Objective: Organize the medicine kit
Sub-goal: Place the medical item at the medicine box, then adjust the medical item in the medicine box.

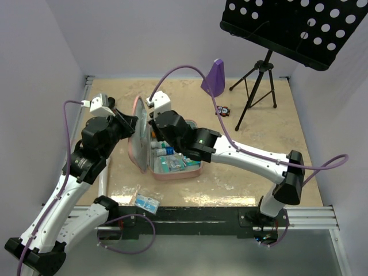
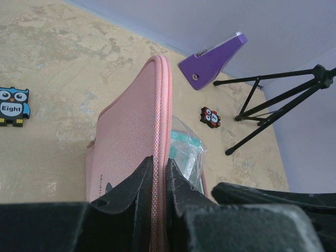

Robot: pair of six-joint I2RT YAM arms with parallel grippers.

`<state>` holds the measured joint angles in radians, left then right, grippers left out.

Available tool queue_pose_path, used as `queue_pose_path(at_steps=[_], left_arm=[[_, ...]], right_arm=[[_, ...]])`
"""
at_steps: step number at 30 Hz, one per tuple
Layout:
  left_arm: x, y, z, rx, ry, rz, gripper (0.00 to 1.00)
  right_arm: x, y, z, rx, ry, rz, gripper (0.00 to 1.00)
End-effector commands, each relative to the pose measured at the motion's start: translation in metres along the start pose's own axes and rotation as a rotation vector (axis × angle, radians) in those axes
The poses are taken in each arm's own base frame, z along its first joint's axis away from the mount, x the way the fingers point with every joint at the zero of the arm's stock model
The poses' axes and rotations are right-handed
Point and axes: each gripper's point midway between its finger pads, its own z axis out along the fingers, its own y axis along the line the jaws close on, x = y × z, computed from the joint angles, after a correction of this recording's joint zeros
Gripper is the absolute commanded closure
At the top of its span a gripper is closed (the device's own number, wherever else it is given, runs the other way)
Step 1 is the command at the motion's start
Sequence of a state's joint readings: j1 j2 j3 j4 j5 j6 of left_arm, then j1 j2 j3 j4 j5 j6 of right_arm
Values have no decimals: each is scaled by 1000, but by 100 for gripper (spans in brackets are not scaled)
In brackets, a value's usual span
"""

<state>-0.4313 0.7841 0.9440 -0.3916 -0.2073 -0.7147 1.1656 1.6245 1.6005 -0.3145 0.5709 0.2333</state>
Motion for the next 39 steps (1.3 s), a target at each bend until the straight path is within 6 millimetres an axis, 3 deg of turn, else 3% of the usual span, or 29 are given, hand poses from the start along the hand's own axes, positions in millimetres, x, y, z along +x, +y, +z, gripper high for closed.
queue_pose_path(at_steps=[1,10,15,21,27,34,39], left_arm=[[-14,-16,-6,67,-45,-25,100],[-13,-15,-6,69,-40,-21,100],[-21,-18,-10,73,-58,-14,100],[-28,-19,-13,67,-74,-4,100],[-33,-22,-16,72,-83,-2,100],[-34,-23,-18,74,-85,1,100],[-39,-24,-20,73,-97,6,100]], right_arm=[[-20,26,4,-86,-38,17,98],[-20,48,17,-157,-36,15,98],[-6,44,22,-129,-1,-11,97],[-33,36,4,-130,-93,53,96],[-39,38,14,-120,-99,43,97],[-13,50,42,-136,-29,1,98],[8,41,53,-132,24,-13,98]])
